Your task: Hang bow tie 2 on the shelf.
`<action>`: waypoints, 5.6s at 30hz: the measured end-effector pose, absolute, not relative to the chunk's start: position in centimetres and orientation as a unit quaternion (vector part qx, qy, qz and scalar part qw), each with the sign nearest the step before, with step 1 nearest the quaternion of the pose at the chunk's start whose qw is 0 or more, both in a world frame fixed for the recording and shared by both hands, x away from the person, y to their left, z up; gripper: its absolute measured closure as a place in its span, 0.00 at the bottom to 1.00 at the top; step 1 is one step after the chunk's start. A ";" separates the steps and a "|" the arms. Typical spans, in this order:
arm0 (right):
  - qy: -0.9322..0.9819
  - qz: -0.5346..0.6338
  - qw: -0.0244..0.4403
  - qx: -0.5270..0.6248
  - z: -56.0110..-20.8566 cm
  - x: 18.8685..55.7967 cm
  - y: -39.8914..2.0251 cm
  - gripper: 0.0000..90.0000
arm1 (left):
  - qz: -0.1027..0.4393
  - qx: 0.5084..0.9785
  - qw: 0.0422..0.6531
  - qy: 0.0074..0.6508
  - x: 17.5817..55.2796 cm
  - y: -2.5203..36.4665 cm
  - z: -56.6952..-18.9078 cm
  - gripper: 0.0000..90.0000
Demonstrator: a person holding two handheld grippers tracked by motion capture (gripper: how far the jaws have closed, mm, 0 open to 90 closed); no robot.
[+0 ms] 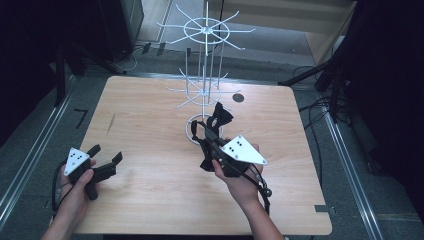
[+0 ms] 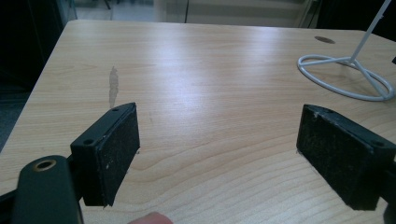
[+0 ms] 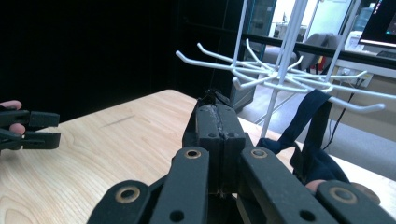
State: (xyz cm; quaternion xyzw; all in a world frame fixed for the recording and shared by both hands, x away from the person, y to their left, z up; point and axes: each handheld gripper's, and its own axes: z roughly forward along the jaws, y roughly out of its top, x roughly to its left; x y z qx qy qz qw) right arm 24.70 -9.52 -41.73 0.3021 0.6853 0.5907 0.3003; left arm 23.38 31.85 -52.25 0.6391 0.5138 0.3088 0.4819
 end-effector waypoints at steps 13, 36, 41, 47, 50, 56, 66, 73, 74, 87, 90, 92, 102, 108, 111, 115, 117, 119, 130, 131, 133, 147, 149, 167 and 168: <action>0.676 0.602 0.306 0.294 -40.9 24.5 -9.9 1.00 | 0.304 0.645 0.478 0.513 23.4 31.8 -52.2 0.16; 0.658 0.617 0.318 0.293 -39.7 25.3 -10.0 1.00 | 0.301 0.646 0.479 0.513 23.3 31.8 -52.2 0.16; 0.653 0.618 0.325 0.294 -39.6 25.8 -9.9 1.00 | 0.301 0.644 0.481 0.513 23.3 31.8 -52.2 0.16; 0.654 0.614 0.329 0.294 -39.9 26.4 -9.7 1.00 | 0.301 0.645 0.481 0.512 23.2 31.9 -52.2 0.16; 0.653 0.613 0.331 0.297 -40.0 26.5 -9.8 1.00 | 0.300 0.645 0.482 0.511 23.2 31.8 -52.2 0.16; 0.652 0.609 0.330 0.309 -40.4 27.2 -10.0 1.00 | 0.299 0.642 0.488 0.510 23.0 31.7 -52.3 0.15; 0.651 0.604 0.332 0.318 -41.0 28.3 -9.8 1.00 | 0.299 0.639 0.490 0.512 22.8 31.9 -52.3 0.15; 0.650 0.598 0.336 0.328 -41.6 28.9 -9.7 1.00 | 0.295 0.644 0.491 0.507 22.6 31.8 -52.3 0.15; 0.652 0.596 0.335 0.330 -41.7 29.0 -9.7 1.00 | 0.294 0.644 0.491 0.507 22.6 31.9 -52.3 0.15; 0.657 0.587 0.322 0.347 -42.8 29.7 -9.6 1.00 | 0.296 0.649 0.492 0.499 22.6 31.8 -52.3 0.15; 0.658 0.587 0.318 0.349 -42.9 29.7 -9.5 1.00 | 0.296 0.649 0.492 0.499 22.6 31.8 -52.3 0.15; 0.659 0.586 0.319 0.348 -43.0 29.7 -9.5 1.00 | 0.297 0.647 0.492 0.500 22.5 31.7 -52.3 0.15; 0.669 0.580 0.308 0.347 -43.5 29.6 -9.2 1.00 | 0.299 0.642 0.494 0.504 22.4 31.8 -52.3 0.15; 0.673 0.576 0.301 0.352 -43.9 29.7 -9.1 1.00 | 0.303 0.641 0.494 0.503 22.4 31.9 -52.3 0.16; 0.674 0.575 0.297 0.355 -44.1 29.7 -9.2 1.00 | 0.303 0.641 0.494 0.503 22.4 31.9 -52.3 0.16; 0.675 0.575 0.296 0.354 -44.1 29.7 -9.2 1.00 | 0.304 0.642 0.493 0.503 22.3 31.9 -52.3 0.16; 0.677 0.574 0.293 0.354 -44.2 29.6 -9.2 1.00 | 0.303 0.642 0.493 0.502 22.3 31.9 -52.3 0.16; 0.678 0.575 0.290 0.354 -44.2 29.6 -9.2 1.00 | 0.303 0.642 0.493 0.503 22.3 31.9 -52.3 0.16; 0.682 0.579 0.266 0.358 -44.5 29.3 -9.3 0.84 | 0.303 0.646 0.491 0.500 22.4 31.8 -52.3 0.16; 0.682 0.582 0.259 0.359 -44.4 29.3 -9.4 0.81 | 0.303 0.646 0.490 0.500 22.4 31.8 -52.3 0.16; 0.684 0.585 0.248 0.360 -44.4 29.2 -9.4 0.79 | 0.304 0.646 0.490 0.500 22.4 31.8 -52.3 0.16; 0.697 0.580 0.238 0.348 -44.8 28.7 -9.5 0.51 | 0.306 0.648 0.489 0.498 22.3 31.8 -52.3 0.15; 0.698 0.577 0.238 0.349 -44.9 28.6 -9.6 0.49 | 0.306 0.648 0.488 0.498 22.3 31.8 -52.3 0.16; 0.712 0.549 0.252 0.358 -46.1 28.3 -11.1 0.41 | 0.300 0.647 0.488 0.502 22.4 31.9 -52.3 0.15; 0.713 0.548 0.252 0.357 -46.1 28.3 -11.2 0.40 | 0.300 0.647 0.489 0.502 22.4 31.9 -52.3 0.15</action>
